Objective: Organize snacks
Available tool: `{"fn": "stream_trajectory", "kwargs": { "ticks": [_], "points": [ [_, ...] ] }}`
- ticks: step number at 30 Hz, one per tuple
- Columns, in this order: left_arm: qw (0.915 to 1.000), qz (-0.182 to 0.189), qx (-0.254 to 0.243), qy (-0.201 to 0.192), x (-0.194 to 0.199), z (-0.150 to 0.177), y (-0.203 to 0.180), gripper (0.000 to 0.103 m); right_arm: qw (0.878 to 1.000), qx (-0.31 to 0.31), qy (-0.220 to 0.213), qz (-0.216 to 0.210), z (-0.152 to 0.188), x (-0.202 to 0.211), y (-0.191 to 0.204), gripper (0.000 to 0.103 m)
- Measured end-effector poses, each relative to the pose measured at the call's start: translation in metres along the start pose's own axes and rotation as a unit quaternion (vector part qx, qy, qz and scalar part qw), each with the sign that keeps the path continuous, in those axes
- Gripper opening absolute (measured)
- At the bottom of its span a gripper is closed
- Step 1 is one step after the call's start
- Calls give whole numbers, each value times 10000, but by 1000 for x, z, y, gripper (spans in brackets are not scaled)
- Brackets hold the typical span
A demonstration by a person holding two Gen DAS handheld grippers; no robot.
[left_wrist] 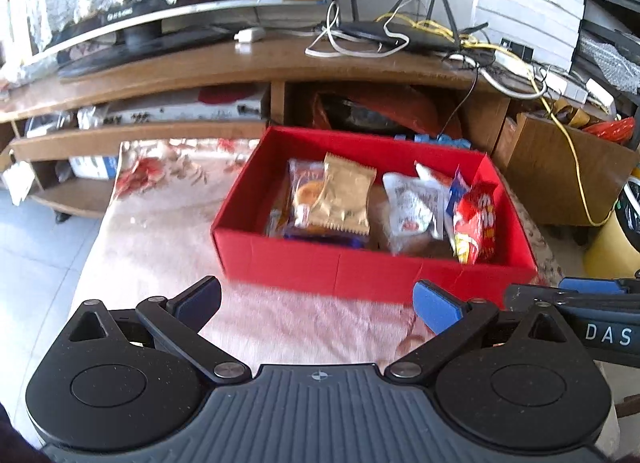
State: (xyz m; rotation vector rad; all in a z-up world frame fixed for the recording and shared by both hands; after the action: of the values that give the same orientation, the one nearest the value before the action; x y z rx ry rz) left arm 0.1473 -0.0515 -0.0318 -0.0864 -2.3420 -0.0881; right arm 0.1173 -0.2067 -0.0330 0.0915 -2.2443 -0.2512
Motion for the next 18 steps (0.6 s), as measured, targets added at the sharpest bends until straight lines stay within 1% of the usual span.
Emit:
{"fn": "stream_trajectory", "kwargs": {
  "ticks": [7,9,13,18],
  "points": [
    [9994,53,55,328,7,27,6,102,9997,173,190,23,24,6,6,62],
    [9990,24,56,447,8,33,7,102,9995,210,240,38,31,7,8,62],
    [9979,-127,-96,626,12,47,8,102,9987,317,386,103,45,7,10,62],
    [9973,-149,-72,718,20,56,11,103,9983,333,464,94,58,12,11,62]
  ]
}}
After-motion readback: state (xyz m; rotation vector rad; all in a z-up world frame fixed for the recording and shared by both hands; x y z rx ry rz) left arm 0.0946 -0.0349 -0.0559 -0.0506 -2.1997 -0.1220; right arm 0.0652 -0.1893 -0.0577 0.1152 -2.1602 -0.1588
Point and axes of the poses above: each gripper's, at about its wrist camera, not at the fingertips, and x roughly against the way its jaws point, y to its left, z to its underside, the point moved 9 cm from there along -x, roughly the way its jaws point, and after that the axes turned 4 degrees about -z, right-handed, at the moved point
